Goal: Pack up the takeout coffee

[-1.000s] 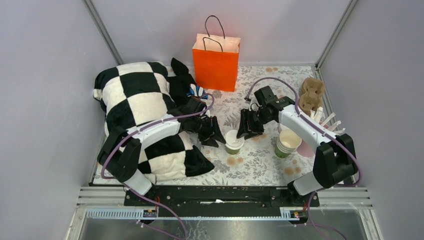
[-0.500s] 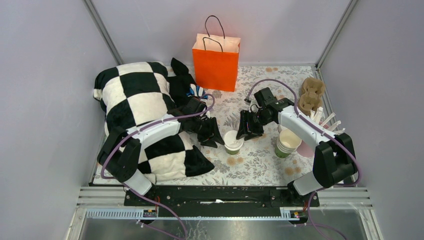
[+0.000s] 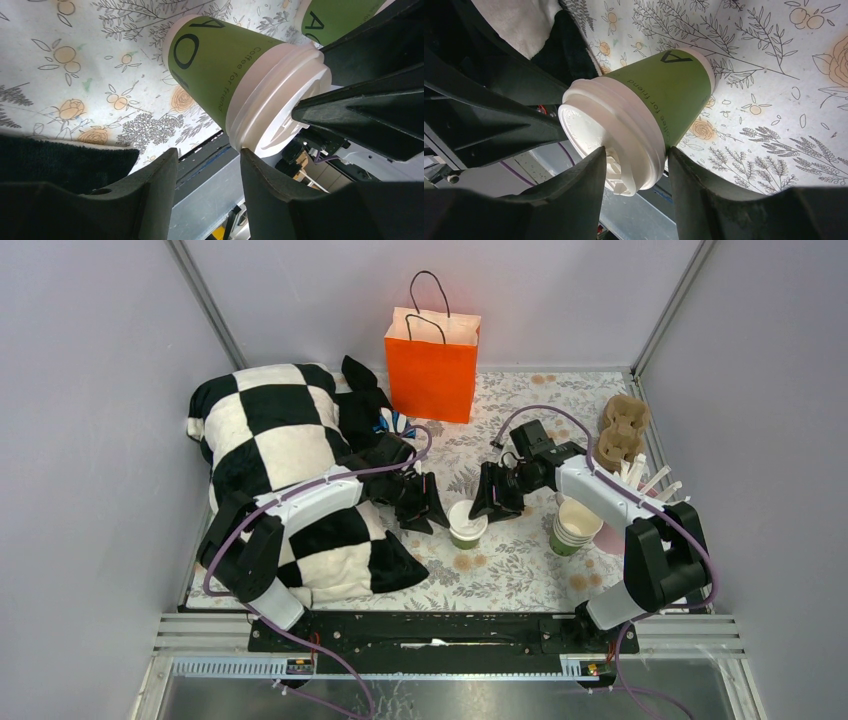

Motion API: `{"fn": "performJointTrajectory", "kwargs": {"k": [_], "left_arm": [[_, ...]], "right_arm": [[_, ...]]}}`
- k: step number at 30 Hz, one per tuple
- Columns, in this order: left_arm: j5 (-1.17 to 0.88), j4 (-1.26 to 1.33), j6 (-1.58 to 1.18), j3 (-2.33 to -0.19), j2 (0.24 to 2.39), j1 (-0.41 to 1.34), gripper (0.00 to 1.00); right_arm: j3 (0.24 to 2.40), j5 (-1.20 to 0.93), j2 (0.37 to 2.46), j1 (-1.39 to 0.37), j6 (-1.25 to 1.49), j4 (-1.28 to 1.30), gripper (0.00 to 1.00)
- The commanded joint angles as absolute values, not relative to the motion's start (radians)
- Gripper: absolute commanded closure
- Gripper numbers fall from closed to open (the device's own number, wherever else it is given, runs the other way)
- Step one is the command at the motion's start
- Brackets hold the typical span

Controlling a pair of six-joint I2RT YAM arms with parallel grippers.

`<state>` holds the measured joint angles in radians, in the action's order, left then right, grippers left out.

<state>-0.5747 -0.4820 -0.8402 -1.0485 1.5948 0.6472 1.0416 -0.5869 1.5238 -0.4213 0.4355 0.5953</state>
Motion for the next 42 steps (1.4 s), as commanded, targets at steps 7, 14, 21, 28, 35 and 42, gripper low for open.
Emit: {"fn": "performJointTrajectory", "kwargs": {"k": [7,14,21,28,35,42], "left_arm": [[-0.532,-0.509,-0.822,-1.138,1.557,0.635,0.42],[-0.542,-0.524,-0.82,-1.131,1.54,0.627,0.41],[-0.543,-0.525,-0.817,-1.125,1.522,0.625,0.35],[-0.561,-0.49,-0.828,-1.168,1.563,0.624,0.26],[-0.543,-0.46,-0.821,-1.168,1.631,0.623,0.32],[-0.509,-0.441,-0.809,-1.053,1.619,0.617,0.38]], "right_arm": [[1.051,-0.696,1.495,-0.369,0.423,0.576,0.41],[1.069,-0.744,1.507,-0.357,0.386,0.595,0.39],[1.087,-0.741,1.51,-0.356,0.368,0.618,0.33],[1.085,-0.739,1.521,-0.342,0.359,0.623,0.31],[1.075,-0.727,1.536,-0.34,0.351,0.626,0.33],[1.003,-0.768,1.555,-0.333,0.419,0.532,0.33]]}}
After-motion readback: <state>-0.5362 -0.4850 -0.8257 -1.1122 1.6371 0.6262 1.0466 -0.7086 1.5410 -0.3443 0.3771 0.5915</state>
